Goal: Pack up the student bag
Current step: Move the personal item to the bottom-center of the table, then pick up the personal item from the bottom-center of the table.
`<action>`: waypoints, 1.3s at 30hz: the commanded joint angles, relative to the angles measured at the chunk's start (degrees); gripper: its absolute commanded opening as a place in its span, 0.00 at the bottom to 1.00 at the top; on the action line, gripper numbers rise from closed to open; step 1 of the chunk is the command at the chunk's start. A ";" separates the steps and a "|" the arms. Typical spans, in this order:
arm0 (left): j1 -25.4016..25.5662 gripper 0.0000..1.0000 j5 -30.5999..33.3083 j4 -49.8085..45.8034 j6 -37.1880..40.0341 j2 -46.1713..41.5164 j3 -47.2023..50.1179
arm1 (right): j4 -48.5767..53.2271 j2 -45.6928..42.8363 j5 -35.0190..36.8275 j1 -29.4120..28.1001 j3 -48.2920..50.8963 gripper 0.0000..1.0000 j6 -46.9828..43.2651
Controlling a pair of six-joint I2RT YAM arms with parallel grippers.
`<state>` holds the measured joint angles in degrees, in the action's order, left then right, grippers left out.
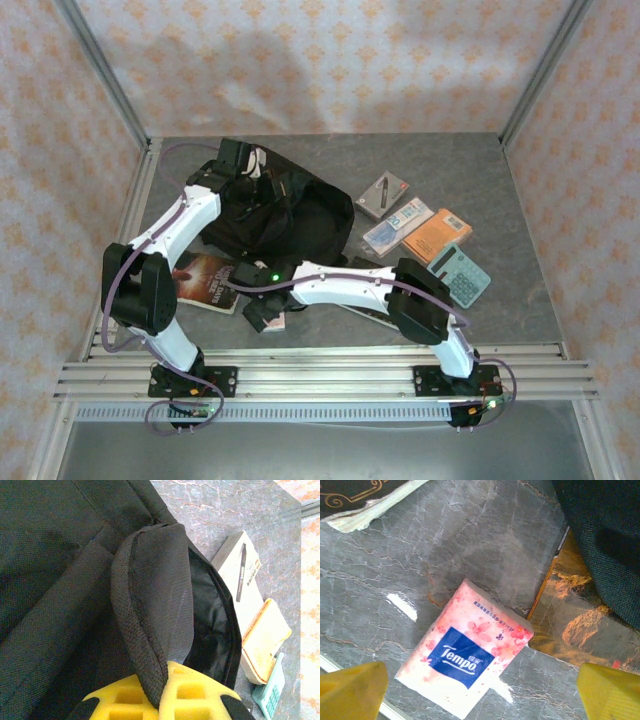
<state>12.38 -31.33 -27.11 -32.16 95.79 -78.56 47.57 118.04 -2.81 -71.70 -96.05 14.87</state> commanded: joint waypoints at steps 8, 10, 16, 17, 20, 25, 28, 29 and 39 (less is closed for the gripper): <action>-0.87 0.00 -0.74 1.45 -0.88 -0.16 0.45 | 6.29 9.34 4.95 -0.02 -7.72 0.99 2.35; -0.95 0.00 -0.75 1.45 -0.89 -0.13 0.43 | 6.65 10.16 6.10 -0.02 -7.67 0.99 2.53; -0.96 0.00 -0.84 1.53 -1.02 0.08 0.43 | 5.59 9.15 5.73 -0.02 -3.42 0.88 3.27; -0.96 0.00 -0.90 1.54 -0.97 0.11 0.42 | 4.99 8.55 5.58 -0.02 -2.26 0.84 3.48; -1.07 0.00 -0.92 1.54 -1.06 0.30 0.35 | 2.44 6.25 4.41 -0.02 1.30 0.74 3.46; -1.17 0.00 -1.27 1.54 -1.06 0.41 0.17 | 1.87 4.54 3.12 -0.02 2.40 0.58 3.08; -1.25 0.00 -1.86 1.38 -0.69 0.11 0.03 | 0.70 1.60 3.75 -0.02 3.24 0.54 2.39; -1.16 0.00 -2.30 1.21 -0.42 -0.06 -0.15 | 0.22 -0.16 4.31 -0.02 3.76 0.53 2.16; 0.53 0.00 -2.49 -6.78 6.73 -3.34 -7.23 | -7.72 -22.42 9.31 5.13 12.95 0.44 0.16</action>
<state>12.19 -33.85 -30.50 -29.10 95.66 -82.02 43.16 101.51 2.96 -69.12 -85.08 15.88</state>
